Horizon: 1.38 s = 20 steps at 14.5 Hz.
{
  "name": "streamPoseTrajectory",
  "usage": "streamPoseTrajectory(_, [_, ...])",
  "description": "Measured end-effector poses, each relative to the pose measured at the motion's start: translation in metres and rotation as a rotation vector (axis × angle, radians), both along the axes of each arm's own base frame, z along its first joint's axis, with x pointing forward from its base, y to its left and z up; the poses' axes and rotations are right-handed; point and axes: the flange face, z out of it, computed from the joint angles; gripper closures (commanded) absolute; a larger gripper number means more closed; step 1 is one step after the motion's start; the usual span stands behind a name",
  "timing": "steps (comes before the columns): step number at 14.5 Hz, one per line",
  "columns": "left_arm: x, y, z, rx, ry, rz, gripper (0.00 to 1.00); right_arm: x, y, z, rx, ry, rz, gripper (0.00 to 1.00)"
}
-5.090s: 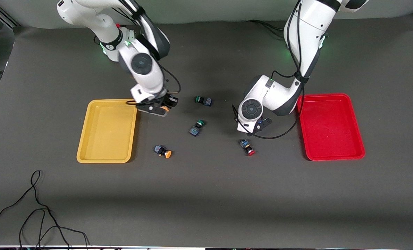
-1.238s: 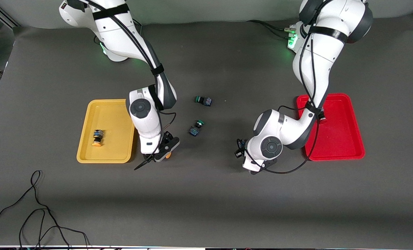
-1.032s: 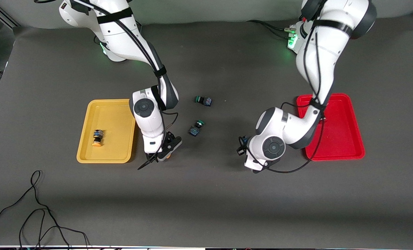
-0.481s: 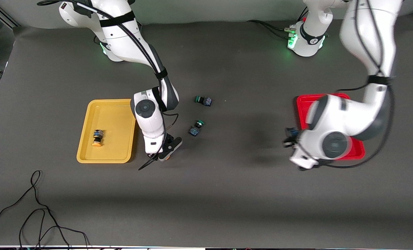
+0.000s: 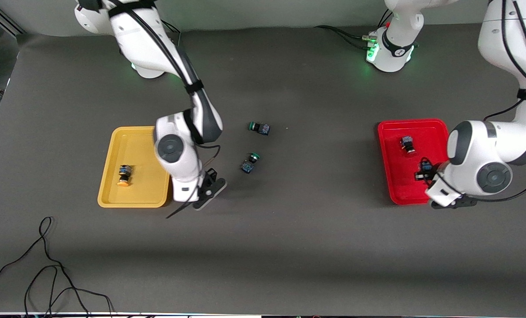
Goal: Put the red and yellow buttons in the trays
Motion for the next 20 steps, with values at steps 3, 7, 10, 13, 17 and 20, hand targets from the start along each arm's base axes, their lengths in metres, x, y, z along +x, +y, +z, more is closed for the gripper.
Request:
streamPoseTrajectory(3, [-0.017, 0.031, -0.02, -0.014, -0.009, -0.016, 1.0, 0.015, -0.044, 0.08, 0.018, 0.067, -0.119, 0.87])
streamPoseTrajectory(7, [-0.025, 0.033, -0.031, -0.018, -0.005, -0.021, 0.0, 0.025, -0.145, 0.105, -0.022, 0.107, -0.306, 0.87])
streamPoseTrajectory(10, [-0.027, 0.033, -0.029, -0.017, 0.002, -0.021, 0.0, 0.016, -0.217, 0.077, 0.001, 0.145, -0.469, 0.87])
streamPoseTrajectory(13, [-0.023, 0.032, -0.002, -0.006, -0.027, -0.025, 0.0, -0.01, -0.253, 0.013, 0.023, 0.117, -0.591, 0.87])
streamPoseTrajectory(17, [-0.015, 0.019, 0.09, 0.03, -0.104, -0.043, 0.0, -0.045, -0.242, -0.06, -0.014, 0.12, -0.625, 0.65])
streamPoseTrajectory(20, [-0.02, 0.007, 0.157, 0.051, -0.185, -0.054, 0.0, -0.047, -0.236, -0.071, -0.025, 0.125, -0.623, 0.0])
